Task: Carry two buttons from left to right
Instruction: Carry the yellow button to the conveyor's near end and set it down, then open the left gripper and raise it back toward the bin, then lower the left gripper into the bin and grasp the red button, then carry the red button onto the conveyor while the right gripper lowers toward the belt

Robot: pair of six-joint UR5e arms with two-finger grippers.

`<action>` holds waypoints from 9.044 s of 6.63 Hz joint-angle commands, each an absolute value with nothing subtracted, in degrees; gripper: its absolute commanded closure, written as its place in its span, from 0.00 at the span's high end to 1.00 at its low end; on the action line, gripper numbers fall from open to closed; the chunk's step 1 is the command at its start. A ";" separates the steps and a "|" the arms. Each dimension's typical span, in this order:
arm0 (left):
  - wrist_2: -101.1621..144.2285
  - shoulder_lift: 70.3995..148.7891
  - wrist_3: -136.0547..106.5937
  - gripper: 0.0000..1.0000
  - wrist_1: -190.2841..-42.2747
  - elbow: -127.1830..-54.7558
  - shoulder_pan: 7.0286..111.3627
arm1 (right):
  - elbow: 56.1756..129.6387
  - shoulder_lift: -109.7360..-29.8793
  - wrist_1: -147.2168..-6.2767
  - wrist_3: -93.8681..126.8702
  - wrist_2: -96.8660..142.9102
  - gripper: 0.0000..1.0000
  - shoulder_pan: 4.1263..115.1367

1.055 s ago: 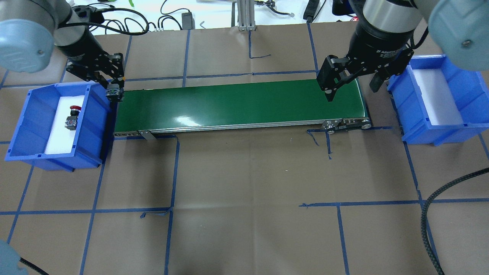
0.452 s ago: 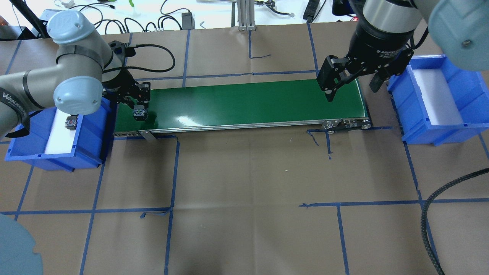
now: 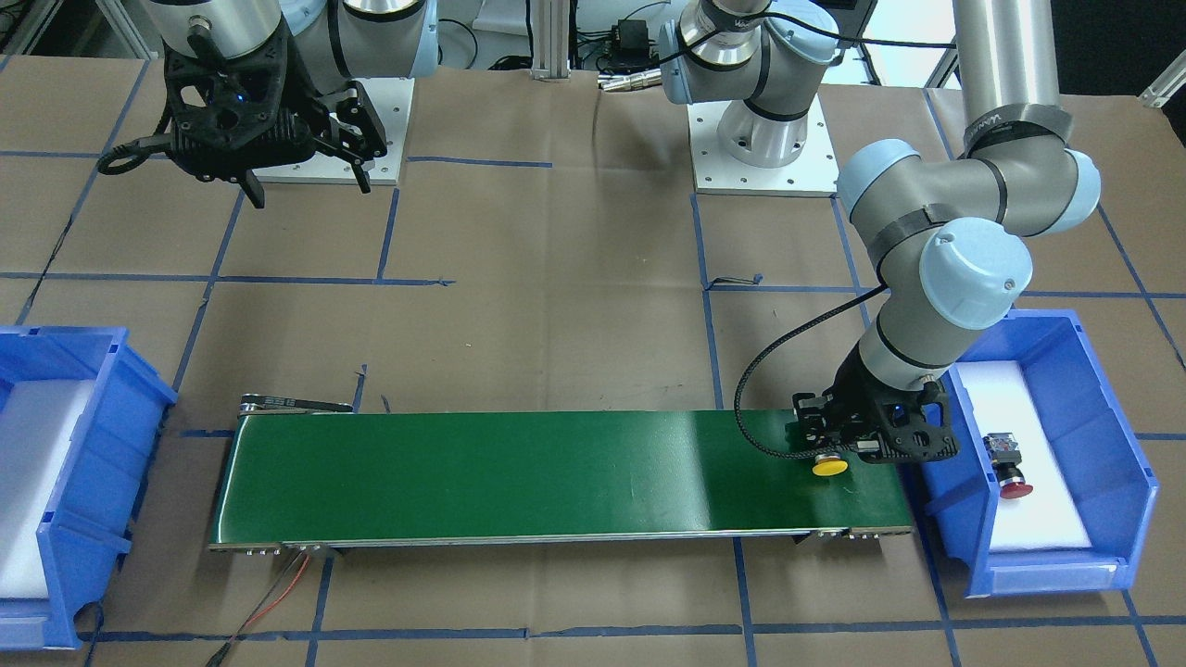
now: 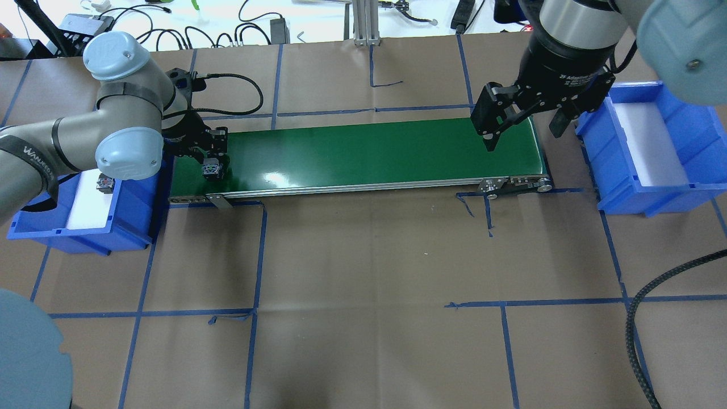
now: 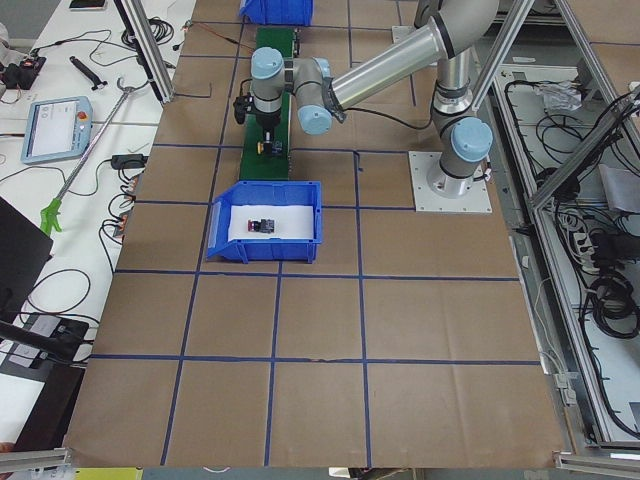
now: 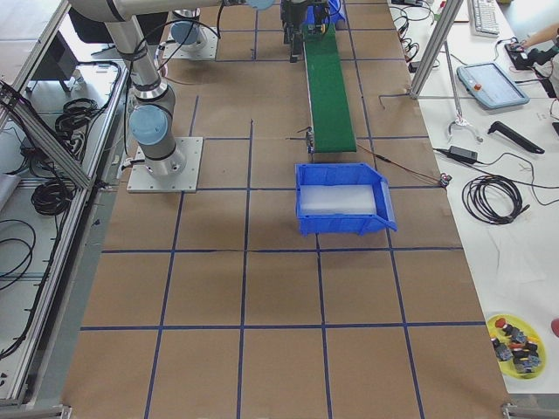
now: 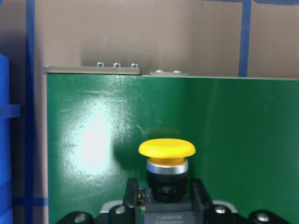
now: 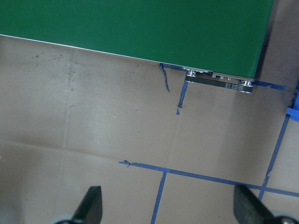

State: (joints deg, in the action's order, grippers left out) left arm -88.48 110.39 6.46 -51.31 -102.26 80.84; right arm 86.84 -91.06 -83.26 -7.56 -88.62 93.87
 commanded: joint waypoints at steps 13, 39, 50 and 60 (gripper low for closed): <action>-90.26 105.37 26.67 1.00 -80.86 -83.67 64.73 | 86.92 -91.05 -83.23 -7.56 -88.68 1.00 93.87; -89.82 112.43 31.20 0.00 -72.02 -85.72 58.80 | 89.56 -91.49 -83.94 -7.56 -88.51 1.00 93.08; -89.56 109.59 15.47 0.00 -78.43 -86.99 78.40 | 89.74 -85.25 -90.97 -8.09 -89.47 1.00 92.90; -89.56 112.41 19.34 0.36 -61.70 -96.77 78.49 | 89.65 -75.41 -104.41 -7.73 -88.42 1.00 92.72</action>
State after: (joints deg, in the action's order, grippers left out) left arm -89.57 112.35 19.42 -61.91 -96.83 78.49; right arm 89.66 -75.59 -103.96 -7.77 -88.47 92.73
